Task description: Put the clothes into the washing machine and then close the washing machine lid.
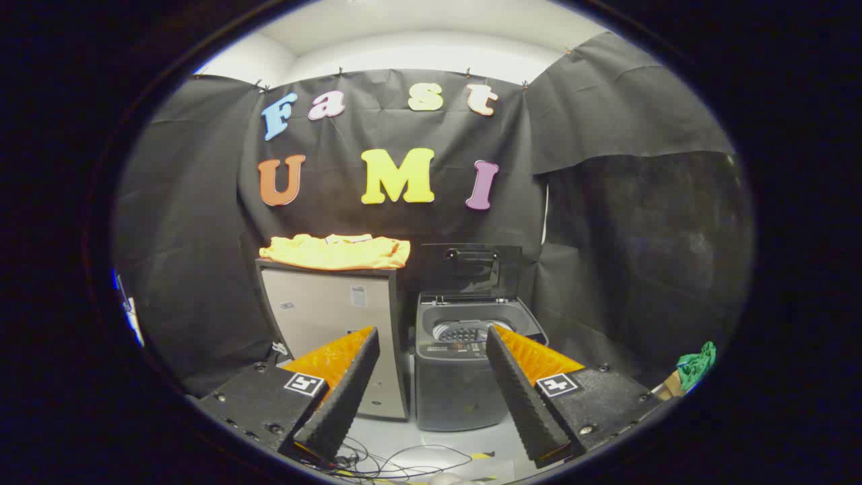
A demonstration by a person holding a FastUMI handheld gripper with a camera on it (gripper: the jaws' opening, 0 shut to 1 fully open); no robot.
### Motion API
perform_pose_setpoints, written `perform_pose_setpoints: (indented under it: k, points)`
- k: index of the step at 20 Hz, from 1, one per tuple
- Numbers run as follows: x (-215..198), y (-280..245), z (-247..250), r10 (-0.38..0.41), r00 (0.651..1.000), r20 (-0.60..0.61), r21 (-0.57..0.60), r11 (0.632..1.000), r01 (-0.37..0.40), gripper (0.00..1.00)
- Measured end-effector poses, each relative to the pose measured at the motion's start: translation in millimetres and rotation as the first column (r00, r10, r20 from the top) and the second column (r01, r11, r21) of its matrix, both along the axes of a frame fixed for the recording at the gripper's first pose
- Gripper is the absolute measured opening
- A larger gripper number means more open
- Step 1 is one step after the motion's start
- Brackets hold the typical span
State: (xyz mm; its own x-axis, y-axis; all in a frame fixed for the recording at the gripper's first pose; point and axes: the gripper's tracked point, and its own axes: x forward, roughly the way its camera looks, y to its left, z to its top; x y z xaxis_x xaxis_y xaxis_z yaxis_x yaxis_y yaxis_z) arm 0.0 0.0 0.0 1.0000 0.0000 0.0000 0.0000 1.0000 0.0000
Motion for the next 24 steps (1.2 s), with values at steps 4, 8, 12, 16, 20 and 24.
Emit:
perform_pose_setpoints:
  k: [4,8,12,16,20,24]
  points:
    - [-4.6,0.8,1.1,-0.005,1.0,0.008,-0.006,1.0,0.005,0.99]
    - [-6.1,-4.2,0.7,-0.017,1.0,0.006,0.006,1.0,0.017,0.99]
    - [-7.2,-7.0,3.5,-0.027,1.0,0.007,0.001,1.0,0.027,1.0]
    - [-6.4,-8.3,1.6,-0.026,1.0,-0.003,0.004,1.0,0.026,1.0]
    - [-6.1,-11.3,2.2,-0.035,0.999,-0.006,0.01,0.999,0.035,0.99]
    - [2.4,-12.6,13.5,-0.038,0.999,-0.014,0.022,0.999,0.039,1.0]
